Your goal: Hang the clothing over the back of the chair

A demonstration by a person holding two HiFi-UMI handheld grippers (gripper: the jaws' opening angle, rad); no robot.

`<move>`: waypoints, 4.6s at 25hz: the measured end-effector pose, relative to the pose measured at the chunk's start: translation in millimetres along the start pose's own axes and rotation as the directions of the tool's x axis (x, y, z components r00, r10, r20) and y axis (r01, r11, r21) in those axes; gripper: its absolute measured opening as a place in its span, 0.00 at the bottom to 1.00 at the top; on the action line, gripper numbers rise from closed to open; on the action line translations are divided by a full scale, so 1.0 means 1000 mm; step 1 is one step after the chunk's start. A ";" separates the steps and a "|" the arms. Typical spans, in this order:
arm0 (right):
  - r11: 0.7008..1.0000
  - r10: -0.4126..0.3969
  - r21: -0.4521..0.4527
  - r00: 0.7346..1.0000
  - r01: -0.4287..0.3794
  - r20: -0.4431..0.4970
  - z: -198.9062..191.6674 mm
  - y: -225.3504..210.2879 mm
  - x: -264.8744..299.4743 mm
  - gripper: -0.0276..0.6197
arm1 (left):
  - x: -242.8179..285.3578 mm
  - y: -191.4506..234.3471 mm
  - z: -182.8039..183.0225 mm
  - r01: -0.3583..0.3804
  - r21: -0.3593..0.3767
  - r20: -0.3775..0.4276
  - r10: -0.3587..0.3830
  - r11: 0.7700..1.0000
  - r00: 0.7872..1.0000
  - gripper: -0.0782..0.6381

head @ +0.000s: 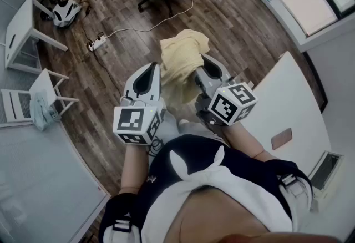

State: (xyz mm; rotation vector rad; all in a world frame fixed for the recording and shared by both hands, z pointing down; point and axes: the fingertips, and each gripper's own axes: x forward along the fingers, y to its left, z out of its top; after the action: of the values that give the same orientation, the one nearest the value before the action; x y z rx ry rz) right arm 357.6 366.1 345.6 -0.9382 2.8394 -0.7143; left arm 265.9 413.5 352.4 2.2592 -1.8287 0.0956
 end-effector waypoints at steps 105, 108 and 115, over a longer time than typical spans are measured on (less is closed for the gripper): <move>0.998 -0.060 -0.026 0.998 0.060 0.008 0.111 -0.117 0.600 0.14 | 0.361 0.466 0.109 0.040 -0.045 -0.053 -0.042 0.998 0.998 0.12; 0.998 -0.041 -0.044 0.999 0.042 0.018 0.118 -0.119 0.611 0.14 | 0.368 0.472 0.110 0.029 -0.049 -0.043 -0.031 0.998 0.999 0.12; 0.998 -0.010 -0.068 0.999 0.013 0.053 0.140 -0.118 0.631 0.14 | 0.375 0.478 0.122 0.024 -0.046 -0.020 -0.025 0.999 0.999 0.12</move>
State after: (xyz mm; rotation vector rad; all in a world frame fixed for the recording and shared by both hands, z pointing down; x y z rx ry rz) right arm -61.4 -139.8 324.5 -0.9687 2.8312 -0.5874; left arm -128.0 -63.7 374.0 2.2410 -1.7739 0.0721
